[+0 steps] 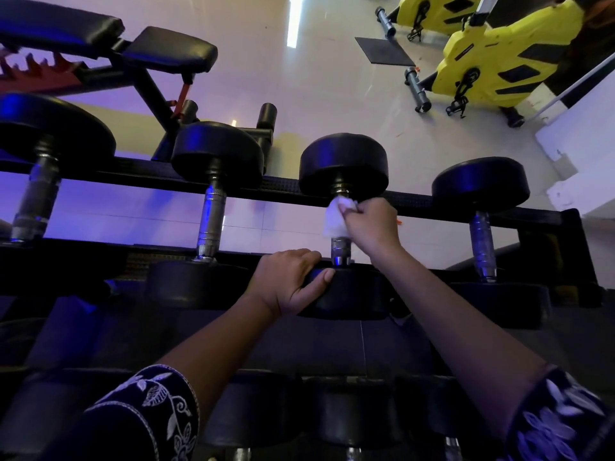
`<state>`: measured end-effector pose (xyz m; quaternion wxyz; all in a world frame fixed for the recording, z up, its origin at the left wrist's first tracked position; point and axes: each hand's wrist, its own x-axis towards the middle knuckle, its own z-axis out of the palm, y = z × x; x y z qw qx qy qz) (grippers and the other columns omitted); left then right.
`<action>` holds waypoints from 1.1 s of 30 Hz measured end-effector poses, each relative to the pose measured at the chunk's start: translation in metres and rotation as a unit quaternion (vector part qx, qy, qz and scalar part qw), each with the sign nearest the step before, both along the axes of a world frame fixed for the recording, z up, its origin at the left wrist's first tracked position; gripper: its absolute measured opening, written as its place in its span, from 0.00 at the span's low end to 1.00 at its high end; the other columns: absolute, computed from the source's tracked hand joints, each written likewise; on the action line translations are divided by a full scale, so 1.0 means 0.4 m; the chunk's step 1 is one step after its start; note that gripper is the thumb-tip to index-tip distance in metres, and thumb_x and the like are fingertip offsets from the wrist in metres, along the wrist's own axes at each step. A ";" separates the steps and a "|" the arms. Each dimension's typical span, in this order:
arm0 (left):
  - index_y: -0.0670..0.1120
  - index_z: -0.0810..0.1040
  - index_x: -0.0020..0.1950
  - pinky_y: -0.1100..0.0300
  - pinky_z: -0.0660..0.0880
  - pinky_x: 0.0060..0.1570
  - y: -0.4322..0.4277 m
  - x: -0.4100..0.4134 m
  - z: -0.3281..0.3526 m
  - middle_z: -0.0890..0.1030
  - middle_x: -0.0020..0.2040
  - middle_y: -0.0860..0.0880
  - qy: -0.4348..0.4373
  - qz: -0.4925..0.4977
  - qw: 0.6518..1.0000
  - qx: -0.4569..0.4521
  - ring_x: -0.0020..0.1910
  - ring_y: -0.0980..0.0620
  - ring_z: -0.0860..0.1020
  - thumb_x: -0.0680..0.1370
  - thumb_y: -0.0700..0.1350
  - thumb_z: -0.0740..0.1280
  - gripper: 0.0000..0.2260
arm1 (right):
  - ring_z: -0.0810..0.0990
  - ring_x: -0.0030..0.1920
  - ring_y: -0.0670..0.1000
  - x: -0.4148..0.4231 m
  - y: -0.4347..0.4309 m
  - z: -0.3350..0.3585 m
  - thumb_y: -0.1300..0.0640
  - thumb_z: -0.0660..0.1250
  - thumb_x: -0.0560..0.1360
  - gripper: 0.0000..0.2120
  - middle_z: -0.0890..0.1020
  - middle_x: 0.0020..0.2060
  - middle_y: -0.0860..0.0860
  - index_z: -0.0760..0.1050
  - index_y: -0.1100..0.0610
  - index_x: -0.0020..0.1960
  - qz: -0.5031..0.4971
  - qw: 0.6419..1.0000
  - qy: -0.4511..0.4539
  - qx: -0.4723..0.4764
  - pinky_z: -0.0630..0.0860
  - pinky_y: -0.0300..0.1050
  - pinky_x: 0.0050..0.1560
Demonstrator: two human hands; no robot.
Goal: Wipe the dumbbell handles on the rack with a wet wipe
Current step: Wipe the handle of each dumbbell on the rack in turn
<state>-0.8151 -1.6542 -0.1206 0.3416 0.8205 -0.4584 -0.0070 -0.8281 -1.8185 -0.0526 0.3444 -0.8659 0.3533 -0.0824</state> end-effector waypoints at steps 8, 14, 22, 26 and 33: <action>0.46 0.77 0.42 0.55 0.69 0.31 -0.002 -0.002 -0.001 0.78 0.36 0.50 -0.002 0.004 1.000 -0.005 0.36 0.45 0.77 0.76 0.64 0.48 0.27 | 0.61 0.24 0.50 -0.097 0.027 -0.016 0.53 0.64 0.74 0.23 0.61 0.22 0.51 0.59 0.57 0.25 0.073 0.990 0.038 -0.115 0.55 0.43 0.25; 0.50 0.66 0.38 0.55 0.67 0.30 -0.002 -0.003 0.003 0.69 0.34 0.55 0.002 0.004 1.000 -0.006 0.33 0.47 0.74 0.76 0.64 0.47 0.21 | 0.63 0.27 0.48 0.052 -0.029 0.002 0.59 0.67 0.72 0.15 0.64 0.23 0.49 0.68 0.58 0.28 -0.055 0.995 -0.068 0.046 0.56 0.36 0.19; 0.49 0.68 0.37 0.57 0.67 0.29 -0.003 0.003 -0.005 0.75 0.34 0.51 -0.002 -0.006 1.000 -0.017 0.32 0.47 0.74 0.76 0.63 0.48 0.21 | 0.69 0.30 0.52 -0.094 -0.041 -0.038 0.66 0.61 0.69 0.10 0.70 0.28 0.53 0.69 0.58 0.30 0.038 0.978 0.066 0.193 0.63 0.42 0.32; 0.51 0.66 0.38 0.58 0.61 0.31 -0.003 0.000 -0.007 0.71 0.34 0.54 0.005 -0.005 1.000 -0.018 0.32 0.47 0.73 0.76 0.63 0.48 0.19 | 0.82 0.40 0.54 0.010 -0.092 -0.041 0.69 0.56 0.70 0.07 0.78 0.37 0.64 0.72 0.70 0.42 -0.116 0.780 -0.089 0.609 0.77 0.36 0.40; 0.46 0.74 0.39 0.56 0.67 0.31 -0.001 0.000 -0.005 0.77 0.35 0.50 -0.003 0.000 1.000 -0.020 0.35 0.46 0.76 0.76 0.63 0.49 0.24 | 0.74 0.36 0.58 -0.032 -0.061 -0.066 0.64 0.50 0.62 0.10 0.74 0.33 0.60 0.69 0.64 0.33 0.023 0.741 0.007 0.672 0.73 0.49 0.47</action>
